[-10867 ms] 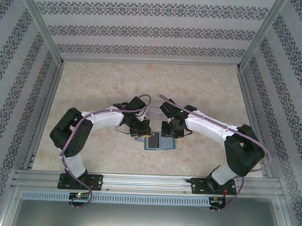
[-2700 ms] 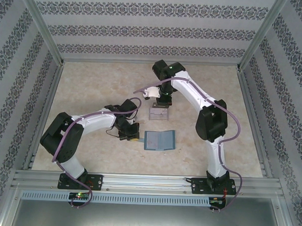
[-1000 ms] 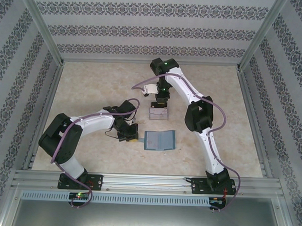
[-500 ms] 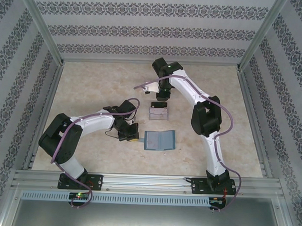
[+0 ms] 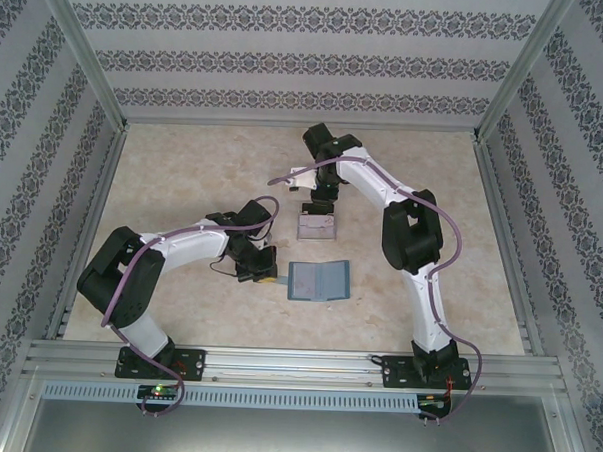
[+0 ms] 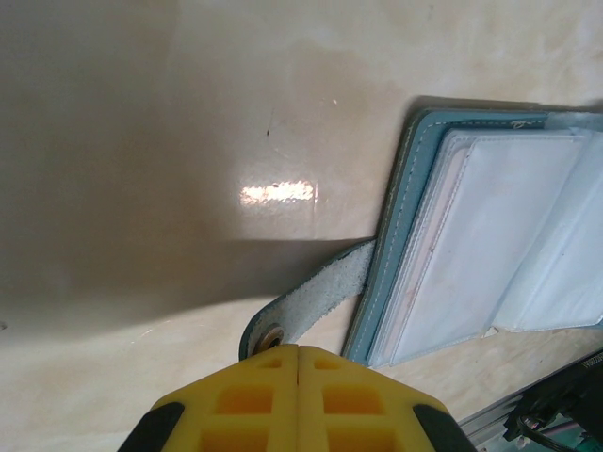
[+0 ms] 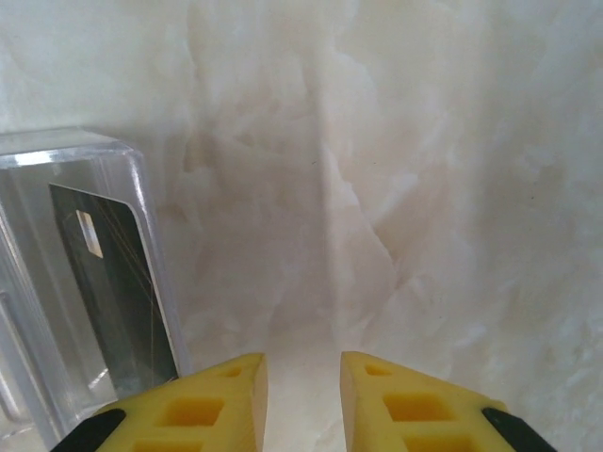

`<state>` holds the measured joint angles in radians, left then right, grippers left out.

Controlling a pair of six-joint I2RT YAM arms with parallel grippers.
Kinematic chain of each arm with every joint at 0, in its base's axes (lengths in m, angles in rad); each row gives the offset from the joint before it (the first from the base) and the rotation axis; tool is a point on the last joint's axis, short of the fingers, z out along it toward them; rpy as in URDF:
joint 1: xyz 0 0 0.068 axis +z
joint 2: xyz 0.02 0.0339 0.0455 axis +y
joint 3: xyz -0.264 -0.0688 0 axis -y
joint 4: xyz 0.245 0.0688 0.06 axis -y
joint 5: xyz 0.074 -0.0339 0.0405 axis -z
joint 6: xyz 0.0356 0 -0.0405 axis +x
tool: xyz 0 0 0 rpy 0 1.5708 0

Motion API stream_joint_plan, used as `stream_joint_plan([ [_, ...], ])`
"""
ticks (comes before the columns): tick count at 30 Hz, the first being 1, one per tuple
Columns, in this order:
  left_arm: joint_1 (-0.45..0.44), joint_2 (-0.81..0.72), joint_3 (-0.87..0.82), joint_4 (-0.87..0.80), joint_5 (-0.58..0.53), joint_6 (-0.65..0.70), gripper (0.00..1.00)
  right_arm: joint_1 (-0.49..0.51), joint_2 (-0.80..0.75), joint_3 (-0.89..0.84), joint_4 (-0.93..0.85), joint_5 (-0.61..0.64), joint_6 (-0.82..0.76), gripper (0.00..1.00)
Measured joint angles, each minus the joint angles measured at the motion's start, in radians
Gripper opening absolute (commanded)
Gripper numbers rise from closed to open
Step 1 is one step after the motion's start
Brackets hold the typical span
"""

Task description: Take the credit cards out of the card holder

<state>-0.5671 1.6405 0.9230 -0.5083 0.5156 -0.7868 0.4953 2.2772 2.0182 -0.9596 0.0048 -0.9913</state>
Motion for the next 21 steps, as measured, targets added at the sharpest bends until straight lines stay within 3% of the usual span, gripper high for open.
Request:
stream_joint_plan([
  [21,0.0,0.0,0.0,0.0,0.004,0.0,0.0,0.02,-0.114,-0.05,0.012,-0.014,0.04,0.26],
])
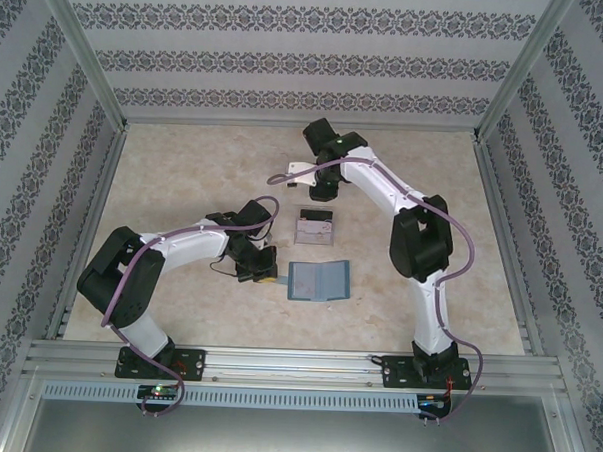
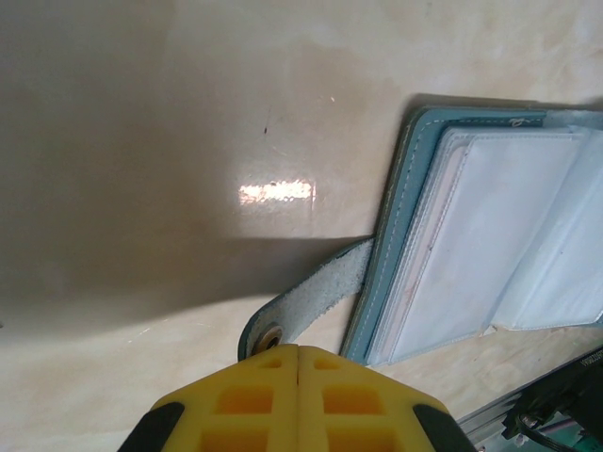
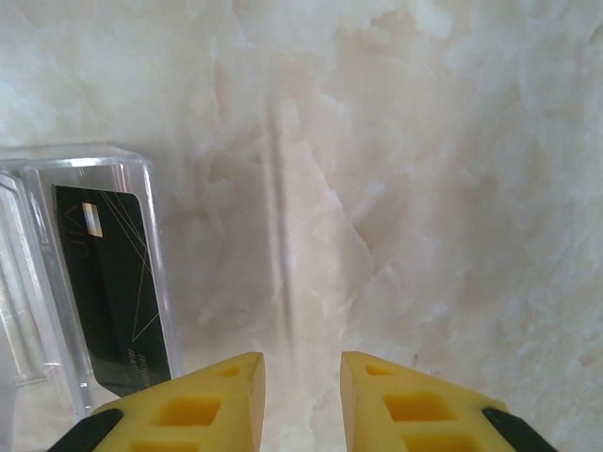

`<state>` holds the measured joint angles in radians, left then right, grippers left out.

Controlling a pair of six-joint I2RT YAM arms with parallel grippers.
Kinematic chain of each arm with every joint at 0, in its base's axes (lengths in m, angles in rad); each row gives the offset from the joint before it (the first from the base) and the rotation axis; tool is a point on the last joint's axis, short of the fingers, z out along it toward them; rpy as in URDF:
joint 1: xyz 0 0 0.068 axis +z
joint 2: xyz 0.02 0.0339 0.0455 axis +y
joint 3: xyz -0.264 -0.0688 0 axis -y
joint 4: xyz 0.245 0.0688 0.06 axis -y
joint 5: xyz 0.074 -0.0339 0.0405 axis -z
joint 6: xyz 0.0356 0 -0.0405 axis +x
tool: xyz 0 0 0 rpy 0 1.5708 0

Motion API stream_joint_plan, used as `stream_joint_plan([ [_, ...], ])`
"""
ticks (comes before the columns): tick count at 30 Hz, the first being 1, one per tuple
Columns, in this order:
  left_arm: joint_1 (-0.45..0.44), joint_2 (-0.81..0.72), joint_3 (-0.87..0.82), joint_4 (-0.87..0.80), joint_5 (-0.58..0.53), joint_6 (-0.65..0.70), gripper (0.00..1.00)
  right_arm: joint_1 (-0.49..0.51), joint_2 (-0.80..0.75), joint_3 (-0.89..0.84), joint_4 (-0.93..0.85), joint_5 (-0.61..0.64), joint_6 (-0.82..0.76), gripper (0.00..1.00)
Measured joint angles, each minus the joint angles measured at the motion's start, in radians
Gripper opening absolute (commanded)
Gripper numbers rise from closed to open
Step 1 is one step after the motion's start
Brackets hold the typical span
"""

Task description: Take the credit cards out of the card holder

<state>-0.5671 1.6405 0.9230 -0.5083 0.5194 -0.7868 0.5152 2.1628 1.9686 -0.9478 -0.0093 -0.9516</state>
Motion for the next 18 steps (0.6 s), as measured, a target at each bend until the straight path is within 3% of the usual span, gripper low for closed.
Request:
stream_joint_plan([
  [8,-0.002,0.002,0.04,0.001,0.005,0.0,0.0,0.002,-0.111,-0.123,0.082,-0.056,0.304,0.2],
  [18,-0.042,0.072,0.097,0.047,0.046,0.0,0.0,0.03,-0.335,-0.418,0.23,-0.184,0.925,0.04],
])
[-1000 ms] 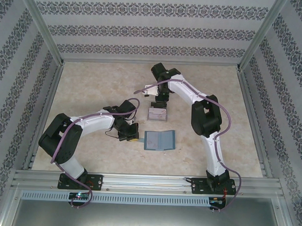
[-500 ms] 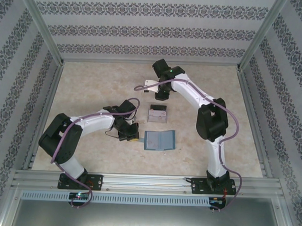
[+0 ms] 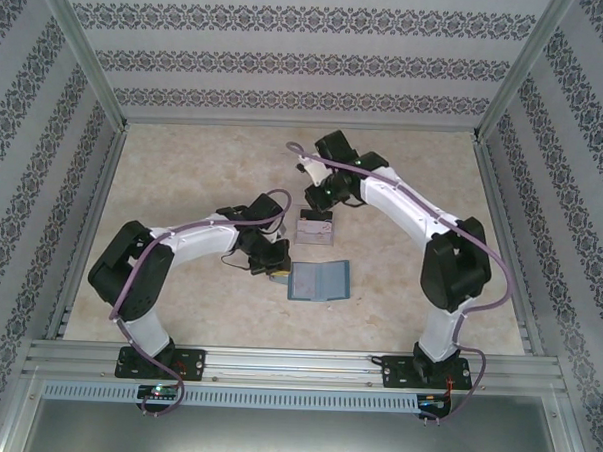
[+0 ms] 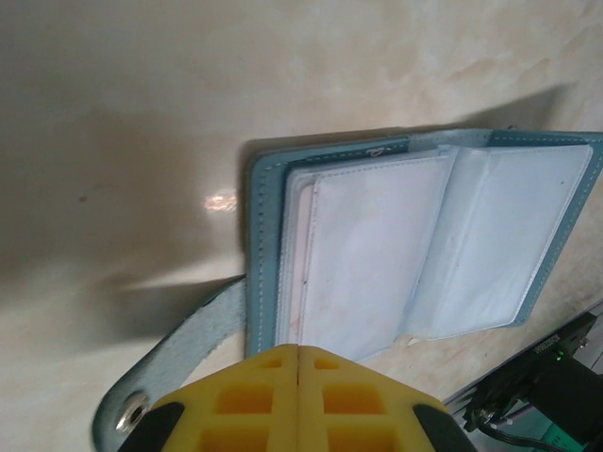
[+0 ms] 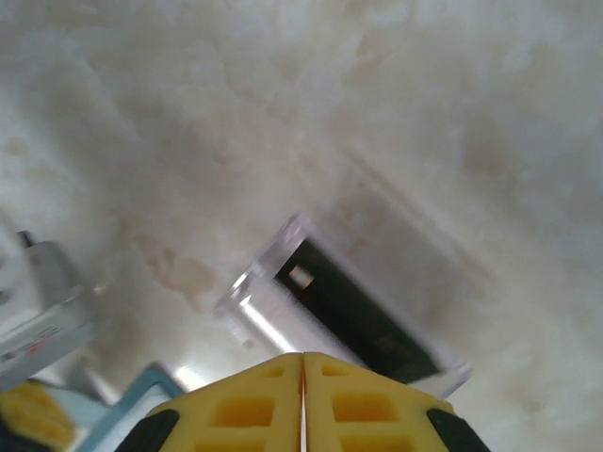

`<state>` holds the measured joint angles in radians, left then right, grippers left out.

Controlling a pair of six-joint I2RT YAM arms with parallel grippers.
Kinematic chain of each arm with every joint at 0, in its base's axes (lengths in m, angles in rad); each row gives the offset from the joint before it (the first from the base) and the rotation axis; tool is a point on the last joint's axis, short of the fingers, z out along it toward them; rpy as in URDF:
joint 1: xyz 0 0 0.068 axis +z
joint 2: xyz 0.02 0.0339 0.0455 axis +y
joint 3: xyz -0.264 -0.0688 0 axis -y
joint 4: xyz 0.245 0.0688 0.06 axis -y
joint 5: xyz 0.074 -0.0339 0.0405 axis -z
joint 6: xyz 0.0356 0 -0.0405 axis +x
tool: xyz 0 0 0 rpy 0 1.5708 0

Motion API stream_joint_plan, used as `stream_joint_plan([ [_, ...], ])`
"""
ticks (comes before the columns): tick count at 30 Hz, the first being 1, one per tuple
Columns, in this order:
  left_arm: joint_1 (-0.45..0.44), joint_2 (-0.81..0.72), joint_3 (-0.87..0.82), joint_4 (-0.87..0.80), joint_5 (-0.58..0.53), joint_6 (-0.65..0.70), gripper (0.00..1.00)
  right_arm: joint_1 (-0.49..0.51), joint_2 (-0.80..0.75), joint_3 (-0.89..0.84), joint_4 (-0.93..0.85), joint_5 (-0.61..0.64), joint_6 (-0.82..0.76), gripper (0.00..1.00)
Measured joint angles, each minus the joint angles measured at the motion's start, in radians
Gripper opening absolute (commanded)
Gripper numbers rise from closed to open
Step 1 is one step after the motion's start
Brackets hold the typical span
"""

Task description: Take the credit cards out of the card holder

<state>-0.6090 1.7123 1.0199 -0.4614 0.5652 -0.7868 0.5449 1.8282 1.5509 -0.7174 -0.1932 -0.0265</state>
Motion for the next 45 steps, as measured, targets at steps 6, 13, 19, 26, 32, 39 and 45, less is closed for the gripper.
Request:
stream_joint_plan([
  [6,-0.013,0.04,0.007,0.018,0.018,0.0,0.0,0.01,-0.136,-0.272,0.128,-0.093,0.311,0.0],
  [13,-0.013,0.062,0.008,0.022,0.018,0.001,0.0,0.071,-0.233,-0.414,0.198,-0.135,0.558,0.0],
  [19,-0.013,0.069,0.008,0.023,0.018,0.001,0.0,0.115,-0.302,-0.532,0.222,-0.137,0.733,0.07],
  [26,-0.013,0.073,0.002,0.036,0.027,0.001,0.0,0.129,-0.341,-0.633,0.267,-0.137,0.869,0.12],
  [32,-0.014,0.073,-0.04,0.066,0.035,0.0,0.0,0.17,-0.305,-0.643,0.301,-0.147,0.912,0.17],
  [39,-0.019,0.069,-0.063,0.109,0.051,-0.007,0.0,0.212,-0.195,-0.621,0.303,-0.149,0.919,0.22],
  [45,-0.019,0.065,-0.074,0.126,0.054,-0.01,0.0,0.226,-0.142,-0.573,0.288,-0.142,0.918,0.27],
])
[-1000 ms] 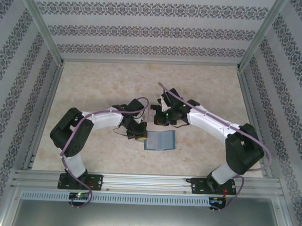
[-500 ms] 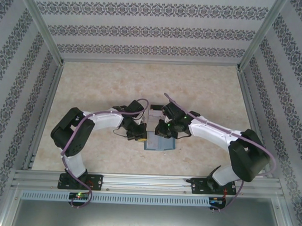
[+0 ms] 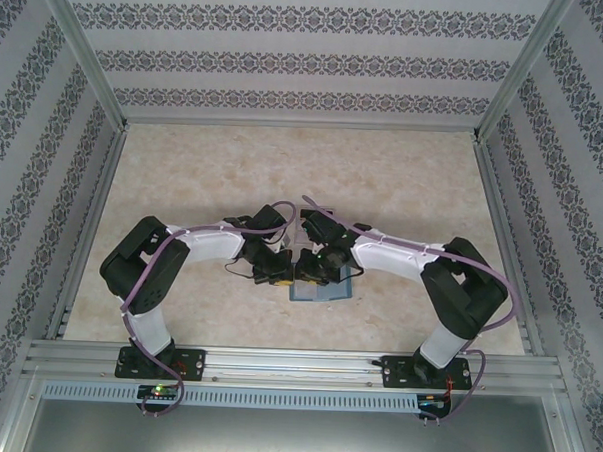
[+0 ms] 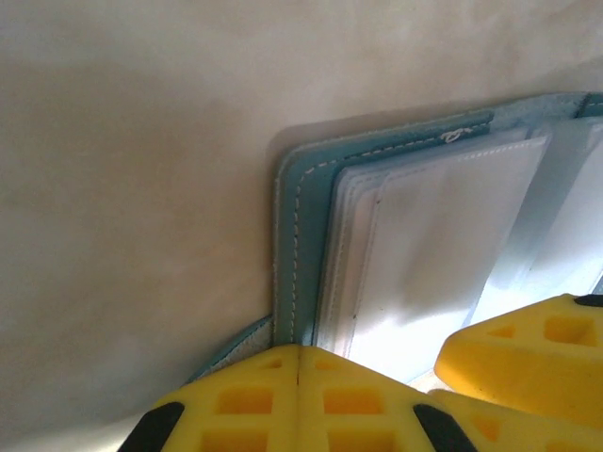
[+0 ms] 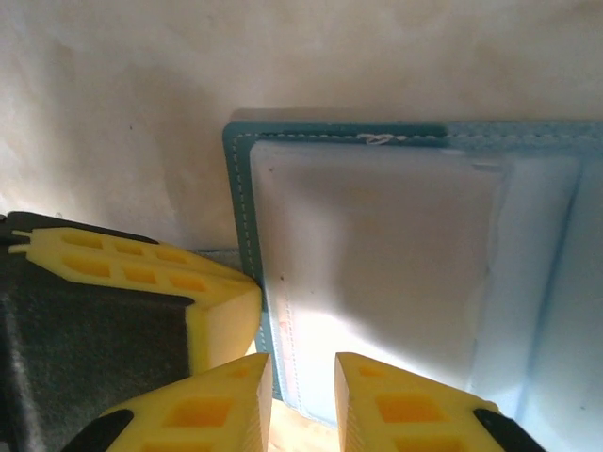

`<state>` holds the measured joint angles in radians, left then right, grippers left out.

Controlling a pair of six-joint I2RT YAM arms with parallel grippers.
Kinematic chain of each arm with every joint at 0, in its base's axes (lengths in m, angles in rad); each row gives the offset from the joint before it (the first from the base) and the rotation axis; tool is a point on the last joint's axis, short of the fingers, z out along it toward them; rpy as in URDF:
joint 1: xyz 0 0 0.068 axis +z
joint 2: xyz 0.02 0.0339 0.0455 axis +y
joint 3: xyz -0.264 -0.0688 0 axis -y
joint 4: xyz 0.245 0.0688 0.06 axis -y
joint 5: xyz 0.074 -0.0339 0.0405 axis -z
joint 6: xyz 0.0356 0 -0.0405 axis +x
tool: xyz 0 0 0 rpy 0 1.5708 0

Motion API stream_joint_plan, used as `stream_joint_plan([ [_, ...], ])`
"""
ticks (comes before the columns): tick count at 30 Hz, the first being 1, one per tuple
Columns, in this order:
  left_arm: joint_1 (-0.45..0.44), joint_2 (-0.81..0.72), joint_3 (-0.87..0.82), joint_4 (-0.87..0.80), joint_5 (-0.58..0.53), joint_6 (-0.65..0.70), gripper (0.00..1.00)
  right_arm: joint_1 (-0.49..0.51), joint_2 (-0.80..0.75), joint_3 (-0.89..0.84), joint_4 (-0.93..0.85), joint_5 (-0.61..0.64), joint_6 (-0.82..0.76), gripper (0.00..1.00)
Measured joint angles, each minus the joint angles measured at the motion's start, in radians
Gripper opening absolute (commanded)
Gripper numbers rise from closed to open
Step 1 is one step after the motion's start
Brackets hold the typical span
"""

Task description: Take the credit cards out of the card holder

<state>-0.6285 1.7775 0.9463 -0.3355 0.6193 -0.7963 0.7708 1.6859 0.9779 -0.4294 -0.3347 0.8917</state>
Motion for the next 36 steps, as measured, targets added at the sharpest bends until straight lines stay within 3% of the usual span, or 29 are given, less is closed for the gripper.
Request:
stream_joint_plan([
  [36,-0.001,0.0,-0.001,0.004,0.002,-0.001,0.0,0.05,0.069,0.124,-0.272,0.219,-0.059,0.48],
])
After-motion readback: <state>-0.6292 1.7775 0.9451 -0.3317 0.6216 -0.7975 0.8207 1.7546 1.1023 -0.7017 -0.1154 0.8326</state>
